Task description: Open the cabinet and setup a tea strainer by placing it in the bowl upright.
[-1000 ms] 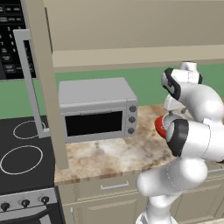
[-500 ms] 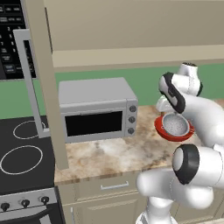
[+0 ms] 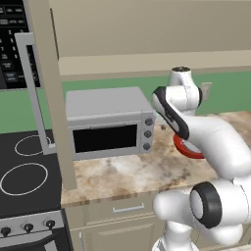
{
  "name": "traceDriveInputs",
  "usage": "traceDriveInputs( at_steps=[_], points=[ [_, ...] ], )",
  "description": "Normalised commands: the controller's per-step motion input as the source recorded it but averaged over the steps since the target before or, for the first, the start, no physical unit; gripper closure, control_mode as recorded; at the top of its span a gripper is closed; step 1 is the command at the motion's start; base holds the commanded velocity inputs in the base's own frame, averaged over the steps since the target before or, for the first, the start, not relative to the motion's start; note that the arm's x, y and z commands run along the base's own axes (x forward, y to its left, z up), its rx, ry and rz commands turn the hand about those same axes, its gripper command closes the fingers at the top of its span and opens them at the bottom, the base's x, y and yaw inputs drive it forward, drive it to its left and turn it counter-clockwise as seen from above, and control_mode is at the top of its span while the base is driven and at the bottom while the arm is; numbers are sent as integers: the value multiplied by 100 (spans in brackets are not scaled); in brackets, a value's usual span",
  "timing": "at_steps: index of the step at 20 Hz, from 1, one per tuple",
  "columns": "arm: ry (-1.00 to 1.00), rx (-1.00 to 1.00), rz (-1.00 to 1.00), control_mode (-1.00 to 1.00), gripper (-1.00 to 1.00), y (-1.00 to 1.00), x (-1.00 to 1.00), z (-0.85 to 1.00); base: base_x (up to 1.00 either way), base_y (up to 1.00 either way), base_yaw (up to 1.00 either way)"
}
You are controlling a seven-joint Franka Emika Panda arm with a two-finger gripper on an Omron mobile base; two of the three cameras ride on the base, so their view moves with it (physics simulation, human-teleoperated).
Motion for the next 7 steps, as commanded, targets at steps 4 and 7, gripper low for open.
traceDriveInputs(
  at_steps=[4, 7],
  points=[
    [0, -7, -12, -100, -100, 21, -17, 28, 0, 0, 0],
    [0, 0, -14, -100, -100, 0, -66, 27, 0, 0, 0]
  ],
)
